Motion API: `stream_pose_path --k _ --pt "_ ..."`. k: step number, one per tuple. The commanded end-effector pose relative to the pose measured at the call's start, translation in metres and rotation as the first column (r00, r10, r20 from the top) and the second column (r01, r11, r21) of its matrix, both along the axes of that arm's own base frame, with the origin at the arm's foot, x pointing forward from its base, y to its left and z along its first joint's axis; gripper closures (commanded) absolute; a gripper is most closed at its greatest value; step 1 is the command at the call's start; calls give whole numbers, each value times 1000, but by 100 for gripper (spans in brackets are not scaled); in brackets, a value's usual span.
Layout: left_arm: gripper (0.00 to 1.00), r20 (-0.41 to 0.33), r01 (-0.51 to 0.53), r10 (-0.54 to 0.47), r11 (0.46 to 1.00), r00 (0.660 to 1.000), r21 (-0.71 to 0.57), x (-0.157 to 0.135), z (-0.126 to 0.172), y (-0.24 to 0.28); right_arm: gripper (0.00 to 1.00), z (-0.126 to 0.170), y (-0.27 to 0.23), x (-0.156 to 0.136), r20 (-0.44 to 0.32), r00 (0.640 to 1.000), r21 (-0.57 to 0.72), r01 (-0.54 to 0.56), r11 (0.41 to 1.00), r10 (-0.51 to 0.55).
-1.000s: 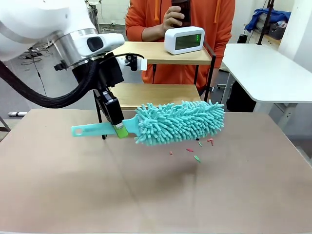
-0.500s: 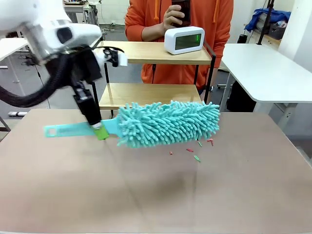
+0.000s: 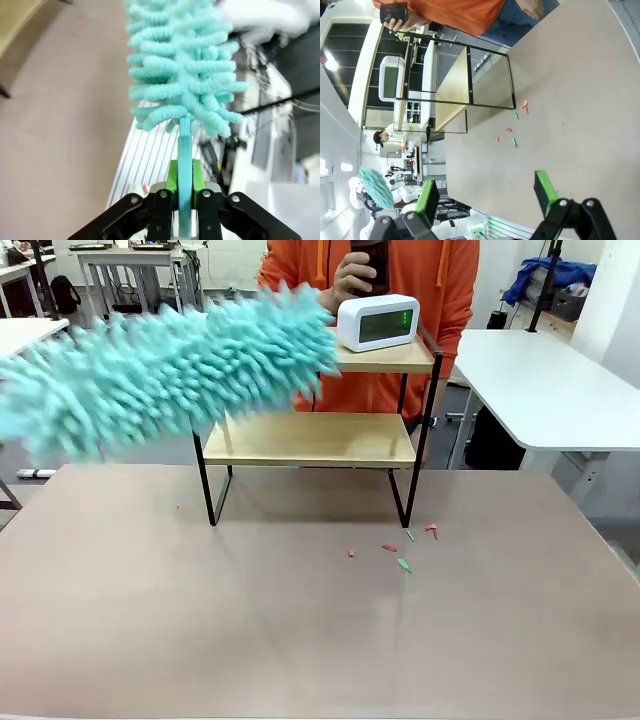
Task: Clean the shelf.
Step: Clean the remaining tier of the Shelf with the Duster once objects are removed.
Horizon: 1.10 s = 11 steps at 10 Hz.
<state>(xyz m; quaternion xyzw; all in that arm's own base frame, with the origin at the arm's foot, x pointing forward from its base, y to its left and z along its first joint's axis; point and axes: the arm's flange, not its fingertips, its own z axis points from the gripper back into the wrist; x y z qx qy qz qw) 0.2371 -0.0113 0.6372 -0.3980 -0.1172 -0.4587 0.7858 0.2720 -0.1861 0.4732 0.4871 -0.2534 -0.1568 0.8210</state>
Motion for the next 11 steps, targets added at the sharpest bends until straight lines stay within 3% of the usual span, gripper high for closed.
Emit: stream_pose_path --k 1,2,3,5,6,7,8,10,11 --pt "100 10 -279 285 944 958 -179 -15 -13 47 0 0 1 3 44 999 9 -1 1000 0" --pt "100 -18 -398 409 877 912 -270 -26 -17 81 0 0 1 3 44 999 9 -1 1000 0" --pt "100 -64 -517 533 776 844 -361 -38 -26 114 0 0 1 3 44 999 9 -1 1000 0" --pt "100 -215 -758 744 537 633 -370 -40 -56 149 0 0 1 3 44 999 9 -1 1000 0" --pt "100 -288 -819 772 491 567 -297 -28 -73 156 0 0 1 3 44 999 9 -1 1000 0" --pt "100 -356 -827 746 513 562 -230 -8 -94 157 0 0 1 3 44 999 9 -1 1000 0" --pt "100 -409 -845 743 505 530 -175 11 -106 155 0 0 1 3 44 999 9 -1 1000 0" --pt "100 -489 -814 678 567 549 -128 46 -119 143 0 0 1 3 44 999 9 -1 1000 0" --pt "100 -395 -840 747 519 535 -155 6 -124 158 0 0 1 3 44 999 9 -1 1000 0"
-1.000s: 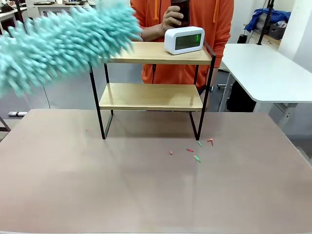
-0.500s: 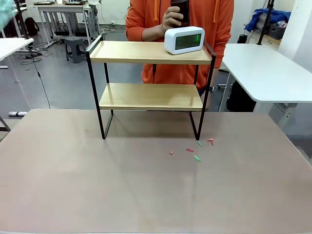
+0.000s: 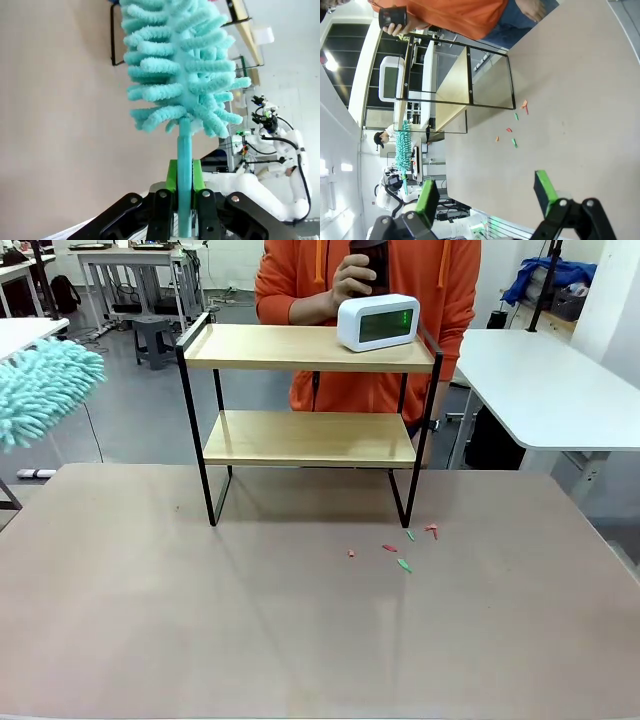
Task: Clean the shelf.
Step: Clean the remaining tier of the Shelf with the Duster once objects are removed, then hand the Duster back to the human.
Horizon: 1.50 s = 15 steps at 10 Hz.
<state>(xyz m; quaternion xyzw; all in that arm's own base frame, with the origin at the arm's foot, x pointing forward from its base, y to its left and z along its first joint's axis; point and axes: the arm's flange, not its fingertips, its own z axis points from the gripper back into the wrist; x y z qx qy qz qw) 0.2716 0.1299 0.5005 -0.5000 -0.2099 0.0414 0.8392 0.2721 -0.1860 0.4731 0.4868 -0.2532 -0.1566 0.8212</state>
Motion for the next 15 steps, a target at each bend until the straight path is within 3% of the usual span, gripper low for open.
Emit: stream_pose_path --k 1,11,12,13,14,15 --pt "100 65 -51 49 998 997 28 -29 13 17 0 0 1 3 44 999 10 0 1000 0" --pt "100 65 -51 49 998 997 28 -29 13 17 0 0 1 3 44 999 10 0 1000 0" --pt "87 58 -59 57 998 997 30 -25 16 18 0 0 0 0 0 1000 0 0 1000 0" --pt "87 104 11 -14 999 995 35 -32 35 7 0 22 -1 4 20 998 8 55 998 -56" --pt "87 246 207 -180 974 952 -87 -47 73 -4 0 67 18 17 129 991 50 -37 998 30" --pt "87 312 358 -308 926 899 -117 -56 91 -12 0 93 40 28 144 988 13 -64 998 62"
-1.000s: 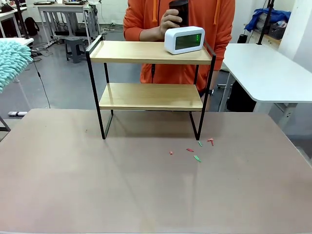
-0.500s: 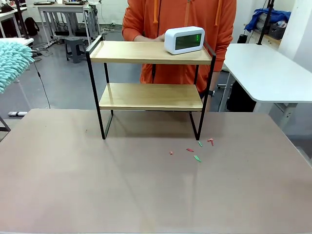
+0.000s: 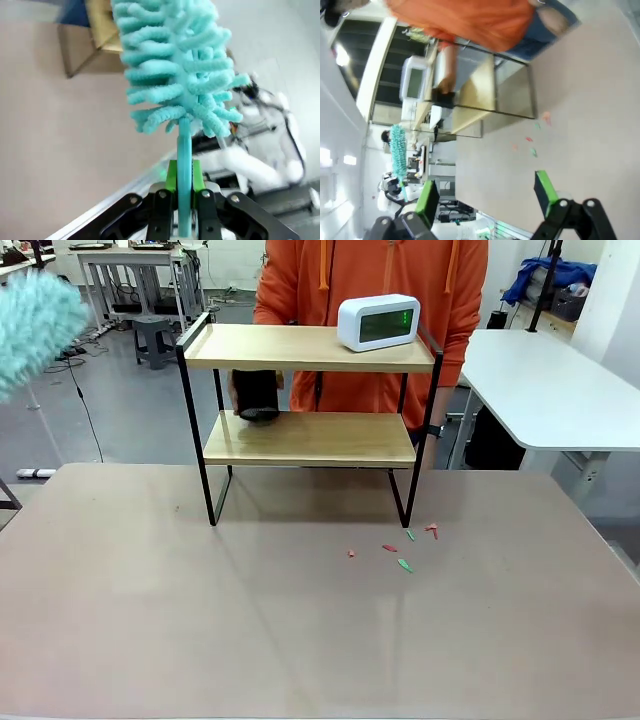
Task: Clean the shelf.
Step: Hand the Duster back to the human.
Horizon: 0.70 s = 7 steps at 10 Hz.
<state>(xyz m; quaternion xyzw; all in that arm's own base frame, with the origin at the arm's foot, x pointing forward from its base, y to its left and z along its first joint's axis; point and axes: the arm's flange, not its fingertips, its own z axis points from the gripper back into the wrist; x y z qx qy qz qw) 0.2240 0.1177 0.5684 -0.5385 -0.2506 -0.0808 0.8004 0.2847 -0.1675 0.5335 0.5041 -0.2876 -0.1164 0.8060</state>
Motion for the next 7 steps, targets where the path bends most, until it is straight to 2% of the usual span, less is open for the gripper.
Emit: stream_pose_path --k 1,2,3,4,5,6,7 --pt "87 129 368 -356 926 926 -86 -25 37 -20 0 67 67 30 77 995 -10 -63 998 63" --pt "87 131 526 -514 847 848 -80 -35 41 -38 0 85 106 36 116 992 42 -53 998 48" --pt "87 72 707 -703 703 707 -79 -36 39 -61 0 90 138 35 122 991 93 -73 993 62" --pt "87 -47 852 -852 524 522 -22 -35 28 -93 0 79 152 24 124 978 65 -178 982 169" --pt "87 -245 861 -827 502 506 84 -27 14 -114 0 98 120 27 121 988 39 -102 994 96" --pt "87 57 625 -622 779 781 -58 -53 41 -80 0 98 120 27 121 988 39 -102 994 96" --pt "87 57 625 -622 779 781 -58 -53 41 -80 0 98 120 27 121 988 39 -102 994 96"
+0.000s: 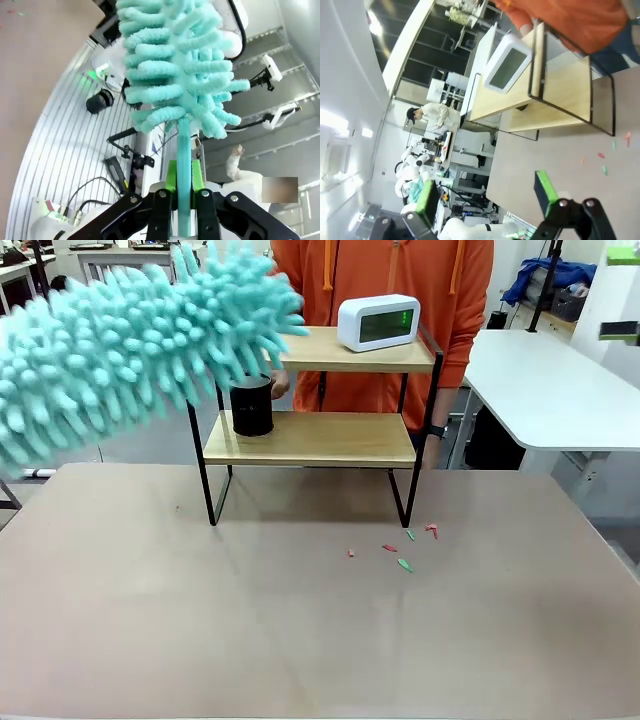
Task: Clean the shelf.
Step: Hand the Duster back to the human.
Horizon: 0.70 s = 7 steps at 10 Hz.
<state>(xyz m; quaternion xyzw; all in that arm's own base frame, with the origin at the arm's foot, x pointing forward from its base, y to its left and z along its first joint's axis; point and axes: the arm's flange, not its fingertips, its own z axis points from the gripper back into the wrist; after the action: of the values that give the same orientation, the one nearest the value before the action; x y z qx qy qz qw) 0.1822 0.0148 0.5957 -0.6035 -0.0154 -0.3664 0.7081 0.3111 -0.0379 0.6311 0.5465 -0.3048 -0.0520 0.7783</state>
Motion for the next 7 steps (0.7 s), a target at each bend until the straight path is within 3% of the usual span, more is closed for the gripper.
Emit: stream_pose_path --k 1,2,3,4,6,7 --pt "87 -21 46 -46 999 999 24 2 -5 -13 0 2 14 1 4 1000 -2 -23 1000 23" --pt "87 -59 154 -150 984 987 89 12 -10 -39 0 5 26 7 2 995 -37 -104 994 104" --pt "87 -93 322 -315 943 945 87 30 -11 -74 0 12 56 22 6 981 -43 -195 980 195" --pt "87 -115 393 -382 915 917 90 48 -11 -96 0 11 83 34 22 962 -11 -272 962 273" --pt "87 -165 455 -437 885 884 94 65 -21 -136 0 -7 126 40 -29 910 33 -412 911 413" --pt "87 -187 490 -468 867 863 93 70 -27 -152 0 -15 152 35 -54 864 59 -497 866 500"
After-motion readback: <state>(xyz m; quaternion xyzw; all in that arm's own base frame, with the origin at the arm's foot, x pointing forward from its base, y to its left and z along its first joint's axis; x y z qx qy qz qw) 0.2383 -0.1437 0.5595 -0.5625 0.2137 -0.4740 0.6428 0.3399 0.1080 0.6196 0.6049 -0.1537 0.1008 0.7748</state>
